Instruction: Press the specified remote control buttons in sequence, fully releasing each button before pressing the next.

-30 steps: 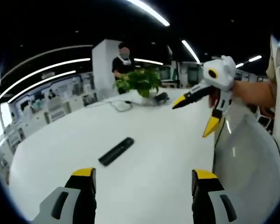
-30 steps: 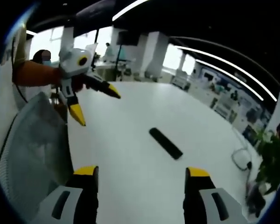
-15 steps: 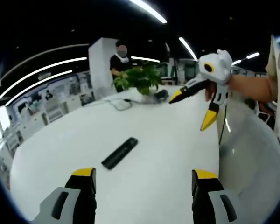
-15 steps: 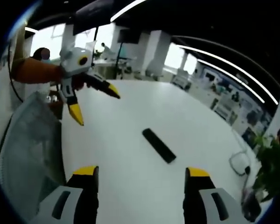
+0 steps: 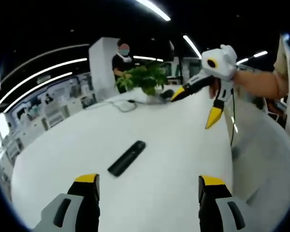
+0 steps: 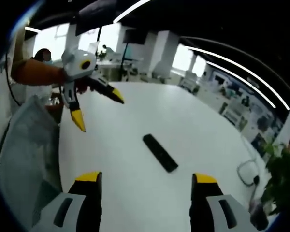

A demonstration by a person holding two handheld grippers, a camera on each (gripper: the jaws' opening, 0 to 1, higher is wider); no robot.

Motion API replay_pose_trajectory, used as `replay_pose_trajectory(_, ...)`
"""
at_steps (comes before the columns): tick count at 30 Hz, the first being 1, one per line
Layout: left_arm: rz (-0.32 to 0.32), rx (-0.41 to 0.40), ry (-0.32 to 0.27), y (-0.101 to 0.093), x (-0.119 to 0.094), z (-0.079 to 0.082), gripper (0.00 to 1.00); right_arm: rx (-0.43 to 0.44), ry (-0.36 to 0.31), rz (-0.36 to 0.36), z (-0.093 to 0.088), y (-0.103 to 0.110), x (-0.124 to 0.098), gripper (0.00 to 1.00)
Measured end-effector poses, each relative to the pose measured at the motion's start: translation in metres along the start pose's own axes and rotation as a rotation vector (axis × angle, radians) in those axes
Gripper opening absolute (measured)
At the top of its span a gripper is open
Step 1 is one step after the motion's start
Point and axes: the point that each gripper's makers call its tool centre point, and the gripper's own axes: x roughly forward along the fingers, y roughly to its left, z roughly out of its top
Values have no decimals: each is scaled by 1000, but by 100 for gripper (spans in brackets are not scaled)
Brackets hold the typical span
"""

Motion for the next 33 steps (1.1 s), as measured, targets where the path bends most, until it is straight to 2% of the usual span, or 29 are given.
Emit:
replay_pose_trajectory(12,-8,19,12,11,7,3,86,-41,18,20,6,-15,8,73)
replay_pose_trajectory(33,-27,62,45,36,25,7,86,-75,66,56,1,-36,21,71)
